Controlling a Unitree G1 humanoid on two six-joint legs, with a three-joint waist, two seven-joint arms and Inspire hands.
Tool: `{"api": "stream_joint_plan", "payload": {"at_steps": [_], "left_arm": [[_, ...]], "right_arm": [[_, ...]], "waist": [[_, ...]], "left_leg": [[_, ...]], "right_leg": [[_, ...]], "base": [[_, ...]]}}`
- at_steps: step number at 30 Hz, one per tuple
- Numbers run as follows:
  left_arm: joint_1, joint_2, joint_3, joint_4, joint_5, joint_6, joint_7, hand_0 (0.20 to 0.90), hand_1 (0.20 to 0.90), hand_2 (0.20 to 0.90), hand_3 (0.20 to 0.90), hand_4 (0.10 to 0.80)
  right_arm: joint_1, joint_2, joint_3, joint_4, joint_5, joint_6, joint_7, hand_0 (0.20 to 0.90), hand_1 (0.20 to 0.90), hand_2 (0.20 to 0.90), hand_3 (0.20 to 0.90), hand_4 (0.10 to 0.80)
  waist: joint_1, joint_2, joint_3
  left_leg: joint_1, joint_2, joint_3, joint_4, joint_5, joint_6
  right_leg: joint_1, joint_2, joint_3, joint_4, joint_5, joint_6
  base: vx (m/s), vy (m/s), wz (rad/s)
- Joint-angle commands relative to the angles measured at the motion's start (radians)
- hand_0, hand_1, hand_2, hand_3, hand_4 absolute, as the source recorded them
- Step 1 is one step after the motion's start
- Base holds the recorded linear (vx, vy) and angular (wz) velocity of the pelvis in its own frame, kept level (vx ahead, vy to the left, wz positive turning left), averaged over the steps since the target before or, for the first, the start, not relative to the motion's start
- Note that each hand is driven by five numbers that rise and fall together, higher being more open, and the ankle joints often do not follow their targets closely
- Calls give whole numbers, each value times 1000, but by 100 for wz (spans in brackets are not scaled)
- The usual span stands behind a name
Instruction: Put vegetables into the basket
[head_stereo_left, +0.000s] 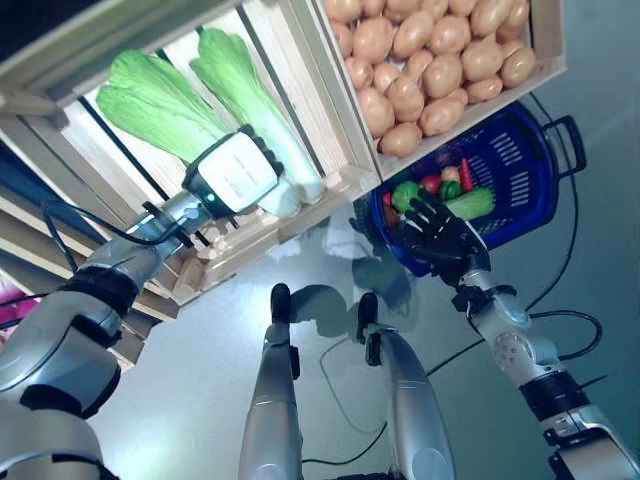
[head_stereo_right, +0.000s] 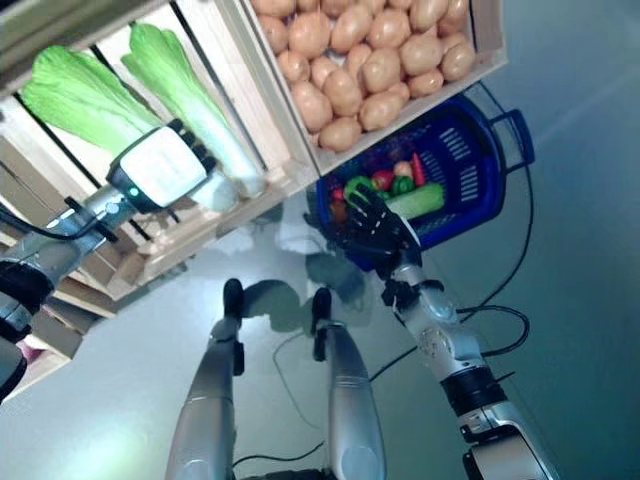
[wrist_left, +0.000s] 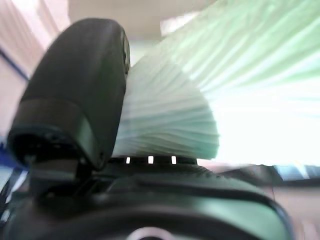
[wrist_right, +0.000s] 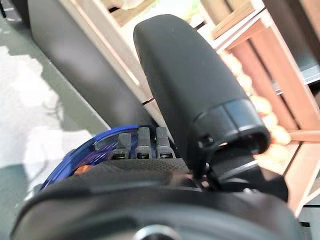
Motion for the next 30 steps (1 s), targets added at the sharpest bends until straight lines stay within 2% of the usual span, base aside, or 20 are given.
{"api": "stream_joint_plan", "payload": {"at_steps": [1,6,10,12,13,14,15,16,17,19,20,21,23,25,27,29,30], "left_arm": [[-22,67,174,-169,-35,1,95,300,300,300,300,400],[85,97,264,-346,-129,-22,90,300,300,300,300,400],[188,85,331,-438,-248,-80,74,300,300,300,300,400],[271,56,391,-499,-340,-131,30,300,300,300,300,400],[351,10,445,-539,-453,-188,5,300,300,300,300,400],[386,-12,471,-568,-482,-193,-17,300,300,300,300,400],[436,-45,501,-584,-619,-246,-50,300,300,300,300,400],[452,-59,514,-589,-642,-268,-56,300,300,300,300,400],[496,-101,546,-602,-693,-304,-80,300,300,300,300,400],[567,-193,596,-635,-898,-391,-206,300,300,300,300,400],[600,-239,624,-659,-953,-405,-252,300,300,300,300,400],[636,-303,649,-679,-1119,-442,-340,300,300,300,300,400],[672,-380,682,-725,-1237,-429,-442,300,300,300,300,400],[697,-436,700,-760,-1433,-427,-555,300,300,300,300,400],[705,-455,705,-770,-1473,-425,-584,300,300,300,300,400],[718,-534,702,-789,-1687,-426,-702,300,300,300,300,400],[721,-556,696,-796,-1725,-420,-729,300,300,300,300,400]], "right_arm": [[16,-13,-87,-121,28,-68,-28,900,900,900,900,800],[46,-4,-81,-145,9,-69,-47,900,900,900,900,800],[86,3,-76,-148,2,-83,-52,900,900,900,900,800],[123,14,-80,-149,-15,-85,-54,900,900,900,900,800],[152,20,-84,-150,-16,-85,-47,900,900,900,900,800],[165,26,-83,-153,-24,-86,-46,900,900,900,900,800],[184,39,-80,-156,-37,-86,-47,900,900,900,900,800],[189,43,-81,-155,-39,-85,-47,900,900,900,900,800],[202,55,-80,-151,-48,-79,-42,900,900,900,900,800],[223,80,-71,-141,-88,-66,-49,900,900,900,900,800],[234,88,-69,-135,-109,-65,-39,900,900,900,900,800],[247,111,-66,-129,-131,-58,-42,900,900,900,900,800],[259,132,-63,-123,-155,-50,-53,900,900,900,900,800],[273,145,-64,-125,-177,-39,-63,900,900,900,900,800],[278,147,-63,-126,-186,-40,-66,900,900,900,900,800],[286,168,-56,-118,-210,-45,-67,900,900,900,900,800],[287,174,-50,-116,-231,-48,-75,900,900,900,900,800]], "waist": [[27,27,1],[52,36,-3],[64,47,-39],[73,54,-72],[82,60,-101],[83,63,-111],[88,65,-127],[89,65,-133],[94,66,-149],[103,67,-181],[106,68,-194],[111,67,-221],[115,66,-256],[117,68,-292],[117,69,-302],[119,73,-334],[120,75,-343]], "left_leg": [[95,-51,72,32,-96,44],[207,-64,59,-14,-104,50],[269,-71,49,-56,-104,53],[308,-74,37,-80,-104,52],[343,-75,29,-108,-105,52],[358,-76,23,-117,-103,53],[383,-78,12,-131,-103,55],[388,-78,10,-135,-102,56],[404,-79,4,-149,-101,57],[441,-76,-5,-186,-93,56],[455,-74,-8,-199,-89,56],[477,-72,-15,-218,-83,55],[504,-66,-16,-249,-73,52],[529,-63,-21,-279,-62,52],[537,-61,-20,-290,-58,50],[564,-54,-23,-330,-47,51],[571,-52,-24,-341,-43,50]], "right_leg": [[169,18,-42,-154,82,11],[279,7,-53,-202,76,16],[341,3,-63,-238,73,18],[383,3,-67,-263,70,17],[425,1,-74,-296,70,16],[443,1,-74,-309,73,16],[470,0,-71,-326,74,16],[477,0,-72,-334,75,16],[496,-1,-73,-351,79,17],[537,-2,-76,-385,86,20],[552,-3,-77,-398,90,22],[572,-7,-78,-415,100,26],[598,-10,-80,-442,113,30],[620,-11,-79,-469,127,34],[626,-12,-81,-478,131,35],[649,-14,-84,-507,145,39],[655,-15,-86,-516,149,40]], "base": [[52,-29,-1],[55,-26,-5],[76,8,2],[147,6,3],[159,0,1],[168,-11,5],[97,-15,5],[100,-22,6],[100,-21,7],[119,-19,12],[151,-15,9],[169,-15,6],[173,-11,1],[147,-5,2],[89,-1,4],[140,-7,3],[140,-12,0]]}}
